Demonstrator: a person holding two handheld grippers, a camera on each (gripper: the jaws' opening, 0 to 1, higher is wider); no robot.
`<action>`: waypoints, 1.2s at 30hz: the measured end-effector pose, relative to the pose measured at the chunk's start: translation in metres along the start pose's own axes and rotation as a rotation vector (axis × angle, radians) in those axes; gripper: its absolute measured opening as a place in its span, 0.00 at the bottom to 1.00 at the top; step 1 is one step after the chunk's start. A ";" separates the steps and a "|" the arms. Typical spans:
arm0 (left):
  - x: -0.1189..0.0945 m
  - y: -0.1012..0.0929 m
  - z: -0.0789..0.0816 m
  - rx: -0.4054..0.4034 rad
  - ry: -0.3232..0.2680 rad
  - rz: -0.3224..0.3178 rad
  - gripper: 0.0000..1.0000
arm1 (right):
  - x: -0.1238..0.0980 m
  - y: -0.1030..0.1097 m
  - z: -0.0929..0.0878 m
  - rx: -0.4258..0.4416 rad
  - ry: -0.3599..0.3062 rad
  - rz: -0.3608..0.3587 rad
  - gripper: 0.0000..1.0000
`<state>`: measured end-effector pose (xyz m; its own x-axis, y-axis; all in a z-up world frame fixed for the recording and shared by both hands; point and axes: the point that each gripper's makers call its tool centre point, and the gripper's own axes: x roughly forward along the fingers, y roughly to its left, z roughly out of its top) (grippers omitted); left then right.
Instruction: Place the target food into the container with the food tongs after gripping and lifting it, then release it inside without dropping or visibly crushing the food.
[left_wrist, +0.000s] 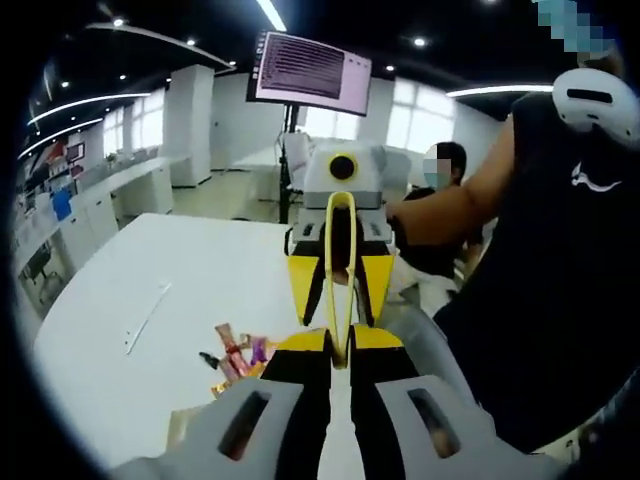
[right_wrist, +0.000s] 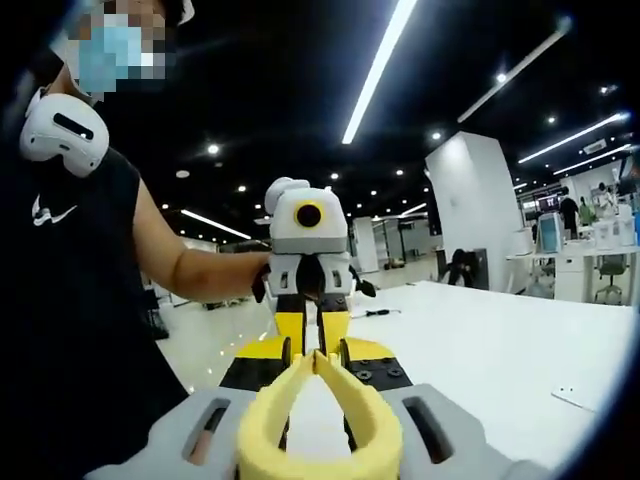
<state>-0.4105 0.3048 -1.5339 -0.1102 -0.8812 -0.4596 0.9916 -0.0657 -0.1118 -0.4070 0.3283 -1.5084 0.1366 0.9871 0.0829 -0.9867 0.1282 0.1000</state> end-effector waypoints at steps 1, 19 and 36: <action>0.000 0.000 0.000 -0.003 0.000 0.000 0.00 | 0.000 0.000 0.001 0.003 -0.007 0.001 0.19; -0.002 -0.005 -0.019 0.095 0.007 0.034 0.16 | -0.005 0.002 0.015 0.037 -0.049 -0.021 0.21; -0.011 -0.014 0.005 0.060 -0.135 0.059 0.01 | -0.003 0.015 0.016 0.008 -0.067 0.038 0.20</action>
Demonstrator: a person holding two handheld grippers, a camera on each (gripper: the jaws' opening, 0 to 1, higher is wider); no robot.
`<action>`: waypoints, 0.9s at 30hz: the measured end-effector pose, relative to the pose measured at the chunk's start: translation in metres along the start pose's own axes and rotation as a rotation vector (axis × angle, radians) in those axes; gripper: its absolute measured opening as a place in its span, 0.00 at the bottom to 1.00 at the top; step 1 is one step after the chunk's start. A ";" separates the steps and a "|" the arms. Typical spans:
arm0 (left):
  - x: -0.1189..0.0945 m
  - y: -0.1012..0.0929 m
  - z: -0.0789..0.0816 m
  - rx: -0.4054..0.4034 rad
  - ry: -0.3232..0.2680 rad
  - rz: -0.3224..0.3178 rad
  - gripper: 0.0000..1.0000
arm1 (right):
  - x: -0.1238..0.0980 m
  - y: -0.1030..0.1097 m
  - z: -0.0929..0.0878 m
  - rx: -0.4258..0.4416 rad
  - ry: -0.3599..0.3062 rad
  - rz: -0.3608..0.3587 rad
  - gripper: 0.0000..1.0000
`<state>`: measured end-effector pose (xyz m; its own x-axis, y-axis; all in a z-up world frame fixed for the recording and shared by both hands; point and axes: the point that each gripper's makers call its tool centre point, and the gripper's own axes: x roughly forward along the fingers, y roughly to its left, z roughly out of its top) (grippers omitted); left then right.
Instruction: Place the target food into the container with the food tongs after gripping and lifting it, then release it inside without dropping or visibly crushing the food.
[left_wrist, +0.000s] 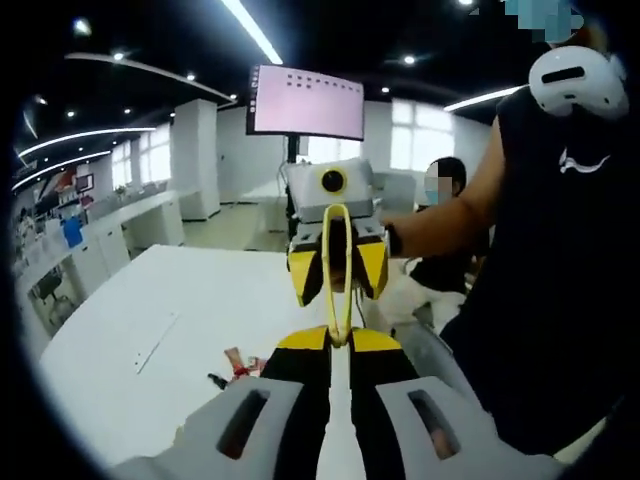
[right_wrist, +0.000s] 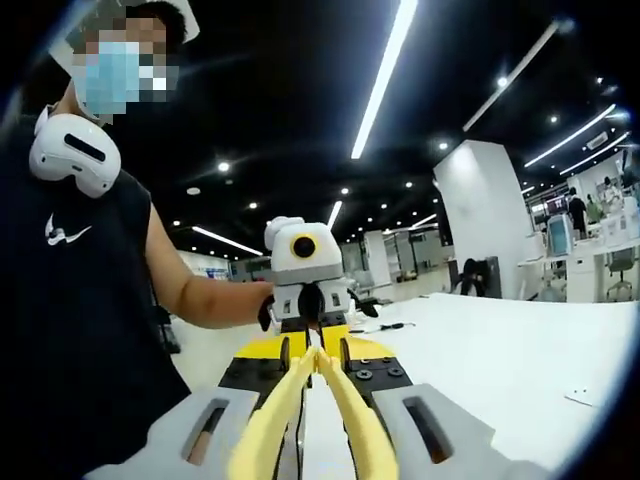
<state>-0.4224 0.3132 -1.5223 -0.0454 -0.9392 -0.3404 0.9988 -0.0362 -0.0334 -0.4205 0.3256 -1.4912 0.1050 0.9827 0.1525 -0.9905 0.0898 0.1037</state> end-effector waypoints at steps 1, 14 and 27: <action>0.000 0.000 0.000 -0.003 -0.001 -0.001 0.00 | 0.000 0.000 0.000 -0.004 -0.001 -0.001 0.20; 0.001 -0.001 -0.001 -0.003 0.027 -0.007 0.04 | 0.002 -0.001 -0.002 -0.013 0.037 0.010 0.19; -0.004 0.013 0.017 0.028 -0.074 0.077 0.39 | 0.006 -0.006 0.011 -0.041 0.025 -0.035 0.23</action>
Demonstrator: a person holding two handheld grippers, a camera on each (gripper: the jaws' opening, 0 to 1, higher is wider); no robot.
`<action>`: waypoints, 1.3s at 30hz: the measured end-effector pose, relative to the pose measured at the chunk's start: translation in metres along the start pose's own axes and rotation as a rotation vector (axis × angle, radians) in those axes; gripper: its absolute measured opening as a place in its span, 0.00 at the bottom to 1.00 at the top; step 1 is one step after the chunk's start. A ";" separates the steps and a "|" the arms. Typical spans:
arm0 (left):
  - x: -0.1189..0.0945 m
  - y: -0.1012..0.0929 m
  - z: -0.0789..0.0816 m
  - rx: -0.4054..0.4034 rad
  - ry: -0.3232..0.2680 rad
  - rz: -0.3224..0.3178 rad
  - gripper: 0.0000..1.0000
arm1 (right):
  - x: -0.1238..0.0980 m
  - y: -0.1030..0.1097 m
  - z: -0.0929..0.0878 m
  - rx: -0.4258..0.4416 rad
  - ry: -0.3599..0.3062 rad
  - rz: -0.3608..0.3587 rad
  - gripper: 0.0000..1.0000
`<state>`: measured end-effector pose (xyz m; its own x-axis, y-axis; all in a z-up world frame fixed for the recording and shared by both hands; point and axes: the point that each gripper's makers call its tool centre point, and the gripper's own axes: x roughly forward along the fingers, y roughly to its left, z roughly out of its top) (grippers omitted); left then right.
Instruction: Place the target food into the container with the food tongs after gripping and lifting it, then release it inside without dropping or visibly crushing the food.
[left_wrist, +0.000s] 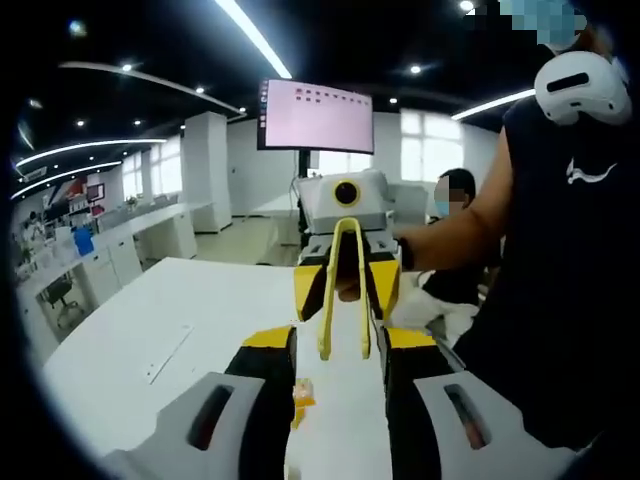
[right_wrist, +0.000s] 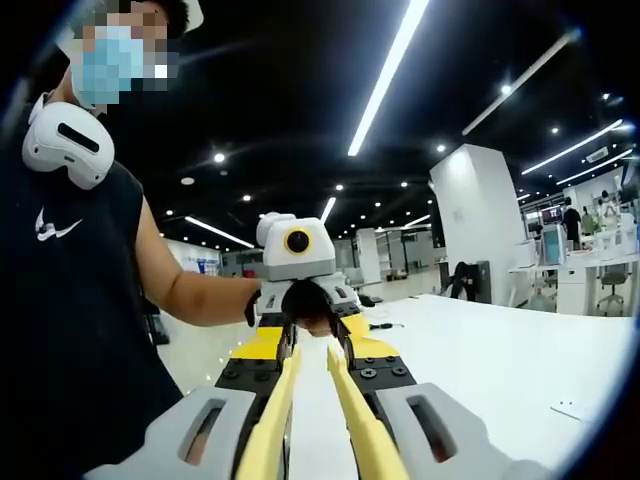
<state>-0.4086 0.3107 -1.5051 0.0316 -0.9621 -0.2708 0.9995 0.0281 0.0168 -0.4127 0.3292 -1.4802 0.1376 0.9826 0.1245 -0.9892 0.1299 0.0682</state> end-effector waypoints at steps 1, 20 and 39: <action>-0.001 0.003 0.001 0.001 -0.012 0.019 0.47 | -0.001 -0.001 0.002 -0.002 -0.001 -0.004 0.23; -0.049 0.046 -0.020 -0.003 -0.122 0.325 0.99 | -0.025 -0.027 0.006 -0.073 0.082 -0.099 0.25; -0.096 0.053 -0.112 -0.061 -0.058 0.599 1.00 | -0.047 -0.060 -0.032 -0.147 0.247 -0.255 0.26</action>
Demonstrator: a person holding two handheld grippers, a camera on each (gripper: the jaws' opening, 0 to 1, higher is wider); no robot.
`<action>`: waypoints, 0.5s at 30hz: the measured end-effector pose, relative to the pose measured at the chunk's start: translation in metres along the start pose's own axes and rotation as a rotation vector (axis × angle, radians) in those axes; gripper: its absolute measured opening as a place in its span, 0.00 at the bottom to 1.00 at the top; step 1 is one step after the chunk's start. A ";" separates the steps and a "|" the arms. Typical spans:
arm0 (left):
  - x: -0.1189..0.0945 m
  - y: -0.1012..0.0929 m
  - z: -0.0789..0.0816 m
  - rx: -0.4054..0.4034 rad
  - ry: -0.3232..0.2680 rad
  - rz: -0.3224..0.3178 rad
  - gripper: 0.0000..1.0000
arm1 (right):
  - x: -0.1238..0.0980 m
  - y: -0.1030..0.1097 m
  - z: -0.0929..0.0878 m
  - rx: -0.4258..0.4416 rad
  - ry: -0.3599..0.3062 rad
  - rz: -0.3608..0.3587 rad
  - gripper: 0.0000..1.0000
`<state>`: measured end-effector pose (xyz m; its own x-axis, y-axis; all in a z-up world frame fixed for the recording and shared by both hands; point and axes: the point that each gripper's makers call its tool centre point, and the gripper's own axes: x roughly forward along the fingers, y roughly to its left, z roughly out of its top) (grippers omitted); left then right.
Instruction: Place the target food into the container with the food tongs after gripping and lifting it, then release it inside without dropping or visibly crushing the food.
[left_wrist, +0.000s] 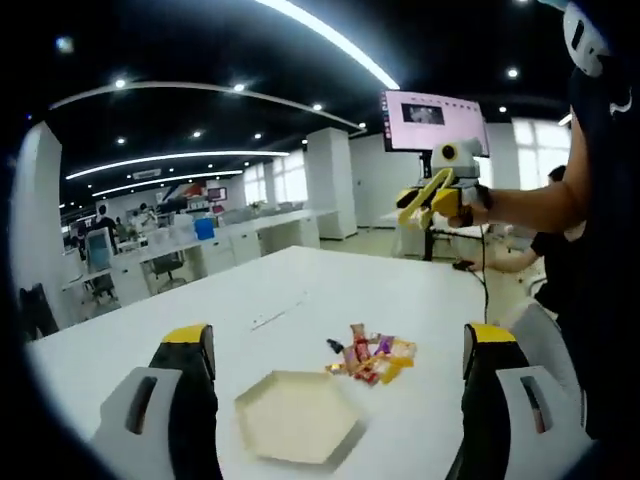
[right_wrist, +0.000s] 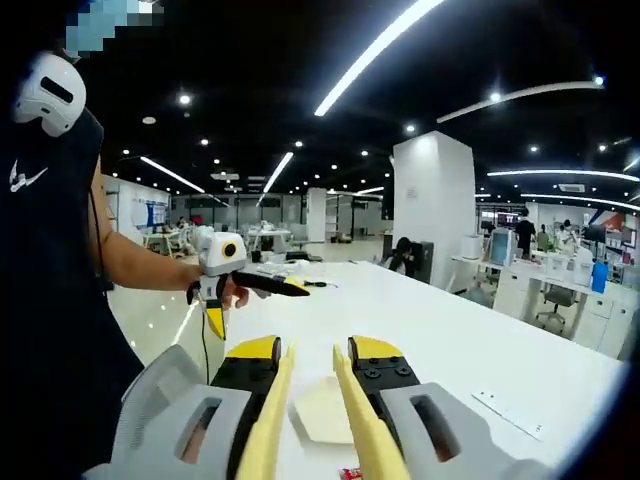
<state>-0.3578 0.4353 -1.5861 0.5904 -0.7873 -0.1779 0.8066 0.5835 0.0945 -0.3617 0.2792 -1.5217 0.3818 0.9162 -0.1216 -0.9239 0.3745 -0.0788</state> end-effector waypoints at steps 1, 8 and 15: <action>-0.001 -0.002 -0.004 0.001 0.000 0.000 1.00 | 0.000 -0.001 -0.002 -0.001 0.004 -0.004 0.26; -0.012 -0.006 -0.053 -0.112 -0.009 0.089 1.00 | -0.004 -0.006 -0.019 -0.007 0.058 -0.041 0.25; -0.023 -0.026 -0.085 -0.052 0.035 0.140 1.00 | -0.008 -0.013 -0.030 0.001 0.081 -0.098 0.26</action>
<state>-0.3947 0.4555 -1.6672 0.6949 -0.6905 -0.2009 0.7133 0.6973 0.0706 -0.3518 0.2627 -1.5489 0.4707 0.8608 -0.1933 -0.8822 0.4615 -0.0934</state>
